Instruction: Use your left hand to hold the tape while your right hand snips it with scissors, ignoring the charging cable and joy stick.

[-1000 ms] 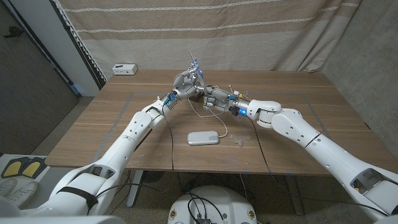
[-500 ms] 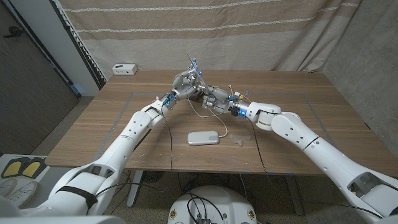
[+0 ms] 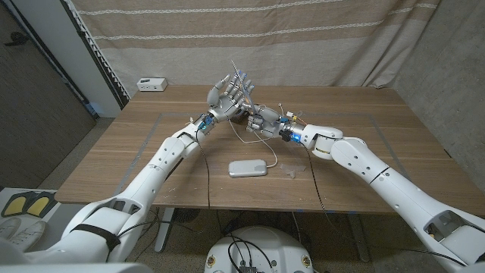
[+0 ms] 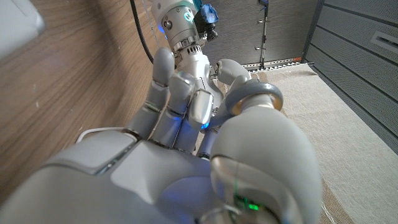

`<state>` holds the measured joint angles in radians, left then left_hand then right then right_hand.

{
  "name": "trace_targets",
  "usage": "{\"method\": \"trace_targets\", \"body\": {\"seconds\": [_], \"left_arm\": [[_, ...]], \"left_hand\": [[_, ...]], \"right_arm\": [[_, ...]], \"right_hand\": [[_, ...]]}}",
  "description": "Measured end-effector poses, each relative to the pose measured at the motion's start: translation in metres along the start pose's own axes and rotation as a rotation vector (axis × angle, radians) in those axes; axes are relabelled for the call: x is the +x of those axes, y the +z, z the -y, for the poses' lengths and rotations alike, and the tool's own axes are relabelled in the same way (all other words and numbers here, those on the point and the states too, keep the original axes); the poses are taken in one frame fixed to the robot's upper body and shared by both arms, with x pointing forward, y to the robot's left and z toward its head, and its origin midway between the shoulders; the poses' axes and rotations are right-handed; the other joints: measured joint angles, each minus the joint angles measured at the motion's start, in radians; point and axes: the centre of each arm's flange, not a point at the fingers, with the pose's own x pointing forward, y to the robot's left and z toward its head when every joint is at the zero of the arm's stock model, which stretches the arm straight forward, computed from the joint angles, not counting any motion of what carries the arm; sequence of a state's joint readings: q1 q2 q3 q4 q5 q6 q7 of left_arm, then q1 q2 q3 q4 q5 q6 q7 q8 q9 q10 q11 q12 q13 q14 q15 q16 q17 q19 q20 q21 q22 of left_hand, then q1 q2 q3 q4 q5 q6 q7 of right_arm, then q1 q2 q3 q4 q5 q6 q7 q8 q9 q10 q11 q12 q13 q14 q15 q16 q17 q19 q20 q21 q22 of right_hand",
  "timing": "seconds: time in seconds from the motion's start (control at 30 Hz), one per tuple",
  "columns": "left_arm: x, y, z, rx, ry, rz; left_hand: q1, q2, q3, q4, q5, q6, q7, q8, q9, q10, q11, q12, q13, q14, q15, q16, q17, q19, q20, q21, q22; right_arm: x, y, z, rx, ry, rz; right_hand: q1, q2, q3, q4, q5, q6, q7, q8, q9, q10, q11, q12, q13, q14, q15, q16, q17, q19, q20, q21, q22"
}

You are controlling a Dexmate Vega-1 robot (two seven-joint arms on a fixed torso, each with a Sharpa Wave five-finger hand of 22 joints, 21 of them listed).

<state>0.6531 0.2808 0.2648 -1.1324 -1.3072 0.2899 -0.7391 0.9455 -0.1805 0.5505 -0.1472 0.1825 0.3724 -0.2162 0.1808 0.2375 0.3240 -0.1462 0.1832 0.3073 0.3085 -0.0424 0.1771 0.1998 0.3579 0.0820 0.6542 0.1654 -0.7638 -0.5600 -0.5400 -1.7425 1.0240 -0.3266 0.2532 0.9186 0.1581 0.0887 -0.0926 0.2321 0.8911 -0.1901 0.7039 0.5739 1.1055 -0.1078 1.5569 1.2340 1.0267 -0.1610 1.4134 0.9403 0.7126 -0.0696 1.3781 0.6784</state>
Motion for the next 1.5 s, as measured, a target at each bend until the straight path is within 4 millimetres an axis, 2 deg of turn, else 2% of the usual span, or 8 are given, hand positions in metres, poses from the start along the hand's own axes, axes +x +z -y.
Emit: {"method": "trace_targets", "body": {"seconds": [0.33,0.6,0.77,0.87,1.1,1.27,1.37,1.5], "left_arm": [[0.001,0.000,0.001,0.026,-0.046,0.011],[0.001,0.000,0.002,0.042,-0.054,0.011],[0.001,0.000,0.002,0.046,-0.057,0.012],[0.000,0.001,0.003,0.049,-0.063,0.017],[-0.002,0.001,0.004,0.058,-0.067,0.019],[-0.004,0.002,0.005,0.065,-0.064,0.019],[-0.006,0.003,0.005,0.069,-0.059,0.018],[-0.008,0.004,0.005,0.073,-0.054,0.017]], "left_hand": [[-0.018,0.001,-0.015,-0.005,0.000,-0.012,-0.002,0.004,-0.007,-0.013,-0.002,0.000,-0.015,-0.014,-0.001,0.005,-0.005,-0.034,-0.016,-0.031,0.000],[-0.022,0.005,-0.023,-0.005,0.006,-0.012,-0.002,0.008,-0.010,-0.013,-0.002,0.006,-0.022,-0.014,-0.001,0.012,-0.005,-0.042,-0.025,-0.044,0.000],[-0.022,0.005,-0.029,-0.002,0.006,-0.004,-0.002,0.013,-0.015,-0.013,-0.002,0.010,-0.024,-0.014,-0.001,0.017,-0.004,-0.042,-0.025,-0.052,0.000],[-0.025,0.009,-0.031,-0.005,0.008,0.008,-0.003,0.017,-0.015,-0.013,-0.002,0.010,-0.029,-0.014,-0.001,0.017,-0.004,-0.049,-0.032,-0.055,0.000],[-0.025,0.009,-0.031,-0.005,0.010,0.017,-0.005,0.019,-0.019,-0.009,-0.006,0.010,-0.034,-0.008,0.005,0.017,-0.004,-0.053,-0.044,-0.063,0.000],[-0.025,0.009,-0.034,-0.008,0.014,0.024,-0.005,0.019,-0.019,-0.009,-0.006,0.010,-0.038,-0.003,0.000,0.017,-0.004,-0.057,-0.047,-0.071,0.000],[-0.025,0.009,-0.035,-0.009,0.014,0.026,-0.007,0.019,-0.019,-0.004,-0.011,0.017,-0.038,-0.003,0.000,0.017,-0.004,-0.056,-0.058,-0.071,0.003],[-0.032,0.015,-0.035,-0.009,0.014,0.031,-0.002,0.019,-0.024,-0.004,-0.011,0.017,-0.043,0.001,0.004,0.023,-0.009,-0.058,-0.067,-0.078,0.005]], "right_arm": [[-0.004,-0.003,0.000,0.012,-0.003,0.000],[-0.011,0.003,0.000,0.025,-0.030,0.030],[-0.015,0.004,0.000,0.035,-0.045,0.043],[-0.018,0.005,0.000,0.040,-0.053,0.050],[-0.022,0.006,0.001,0.058,-0.061,0.057],[-0.025,0.006,0.001,0.066,-0.062,0.066],[-0.028,0.007,0.001,0.067,-0.062,0.073],[-0.031,0.007,0.001,0.065,-0.063,0.080]], "right_hand": [[0.000,0.000,0.004,-0.004,0.000,0.000,0.000,0.000,-0.005,0.000,0.000,-0.008,-0.014,-0.032,0.006,-0.009,-0.038,-0.024,0.005,0.016,-0.033],[0.019,-0.019,-0.003,-0.023,0.000,-0.003,0.003,0.000,-0.035,0.000,0.000,-0.143,-0.167,-0.092,0.027,-0.083,-0.179,-0.073,0.008,0.020,-0.100],[0.018,-0.019,-0.010,-0.030,0.005,-0.007,0.007,0.000,-0.102,0.000,0.000,-0.198,-0.247,-0.102,0.034,-0.108,-0.267,-0.086,0.011,0.024,-0.150],[0.018,-0.019,-0.021,-0.025,0.009,0.000,0.000,0.000,-0.123,-0.001,0.001,-0.288,-0.380,-0.102,0.034,-0.127,-0.340,-0.109,0.012,0.024,-0.211],[0.014,-0.014,-0.025,-0.022,0.023,0.000,0.000,0.001,-0.101,-0.042,0.049,-0.473,-0.680,-0.115,0.036,-0.252,-0.523,-0.165,0.018,0.052,-0.297],[0.014,-0.014,-0.025,-0.022,0.027,-0.002,0.002,0.001,-0.076,-0.079,0.047,-0.508,-0.728,-0.119,0.036,-0.313,-0.581,-0.205,0.022,0.055,-0.330],[0.014,-0.014,-0.025,-0.022,0.031,-0.017,0.017,0.002,-0.060,-0.093,0.051,-0.522,-0.740,-0.146,0.044,-0.335,-0.598,-0.221,0.023,0.054,-0.343],[0.009,-0.019,-0.035,-0.021,0.041,-0.030,0.030,0.004,-0.023,-0.193,0.056,-0.587,-0.780,-0.212,0.057,-0.373,-0.613,-0.260,0.022,0.063,-0.360]]}}
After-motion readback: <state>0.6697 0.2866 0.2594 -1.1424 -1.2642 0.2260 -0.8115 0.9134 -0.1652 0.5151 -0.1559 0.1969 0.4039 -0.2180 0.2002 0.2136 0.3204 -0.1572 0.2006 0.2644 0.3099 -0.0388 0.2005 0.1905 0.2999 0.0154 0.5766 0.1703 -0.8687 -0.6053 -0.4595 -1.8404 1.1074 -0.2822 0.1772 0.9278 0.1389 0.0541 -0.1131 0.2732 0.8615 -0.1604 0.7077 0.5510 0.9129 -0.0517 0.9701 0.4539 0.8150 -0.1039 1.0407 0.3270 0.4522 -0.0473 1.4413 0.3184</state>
